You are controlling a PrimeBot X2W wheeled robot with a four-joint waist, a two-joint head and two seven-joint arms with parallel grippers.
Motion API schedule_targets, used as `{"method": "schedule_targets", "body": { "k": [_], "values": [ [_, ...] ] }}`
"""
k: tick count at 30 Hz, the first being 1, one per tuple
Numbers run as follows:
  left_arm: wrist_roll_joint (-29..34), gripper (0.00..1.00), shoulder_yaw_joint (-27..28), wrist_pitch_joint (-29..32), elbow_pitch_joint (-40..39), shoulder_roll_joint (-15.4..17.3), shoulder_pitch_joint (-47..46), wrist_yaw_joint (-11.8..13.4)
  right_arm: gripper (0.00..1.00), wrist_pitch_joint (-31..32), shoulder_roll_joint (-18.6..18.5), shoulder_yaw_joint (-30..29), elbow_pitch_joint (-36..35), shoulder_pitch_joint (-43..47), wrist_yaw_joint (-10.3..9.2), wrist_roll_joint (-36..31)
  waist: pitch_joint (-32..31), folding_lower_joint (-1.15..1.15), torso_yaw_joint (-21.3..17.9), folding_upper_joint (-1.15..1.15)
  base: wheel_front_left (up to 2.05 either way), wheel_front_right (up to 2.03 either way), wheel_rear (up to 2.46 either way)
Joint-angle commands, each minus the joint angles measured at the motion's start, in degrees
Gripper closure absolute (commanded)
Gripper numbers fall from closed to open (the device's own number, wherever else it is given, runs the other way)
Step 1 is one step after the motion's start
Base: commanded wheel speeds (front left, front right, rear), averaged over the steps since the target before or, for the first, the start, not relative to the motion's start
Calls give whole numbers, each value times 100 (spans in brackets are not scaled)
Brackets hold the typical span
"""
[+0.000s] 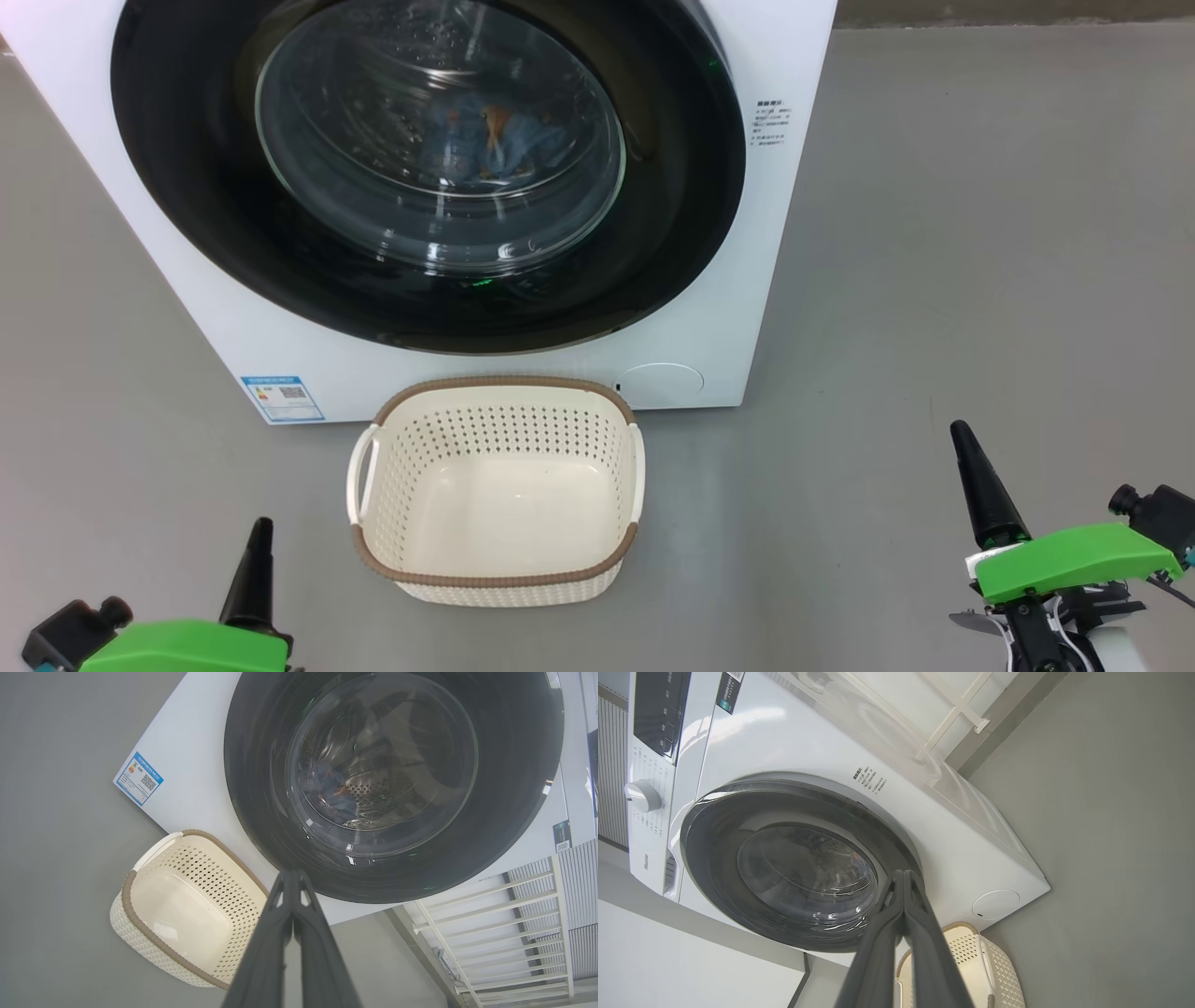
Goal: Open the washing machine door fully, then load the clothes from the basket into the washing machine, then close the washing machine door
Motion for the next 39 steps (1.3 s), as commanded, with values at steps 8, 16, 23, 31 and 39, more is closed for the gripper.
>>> {"method": "schedule_targets", "body": {
  "k": [8, 16, 23, 31, 39],
  "values": [
    [-471, 100, 225, 144, -77, 32, -229, -67, 100, 145, 34, -40, -193, 6, -2, 538, -32, 0, 10, 0, 0, 0, 0],
    [-892, 100, 302, 276, -51, 2, -241, -82, 100, 276, 87, -121, -210, 52, -3, 978, -64, 0, 20, 0, 0, 0, 0],
    [-1314, 100, 378, 408, -24, -28, -252, -96, 100, 408, 141, -203, -227, 99, -4, 1419, -97, 0, 31, 0, 0, 0, 0],
    [-1737, 100, 455, 539, 2, -58, -264, -110, 100, 541, 195, -285, -244, 146, -4, 1860, -129, 0, 41, 0, 0, 0, 0],
    [-2158, 100, 532, 671, 28, -87, -275, -124, 100, 673, 249, -368, -260, 192, -5, 2299, -161, 0, 51, 0, 0, 0, 0]
  ]
}}
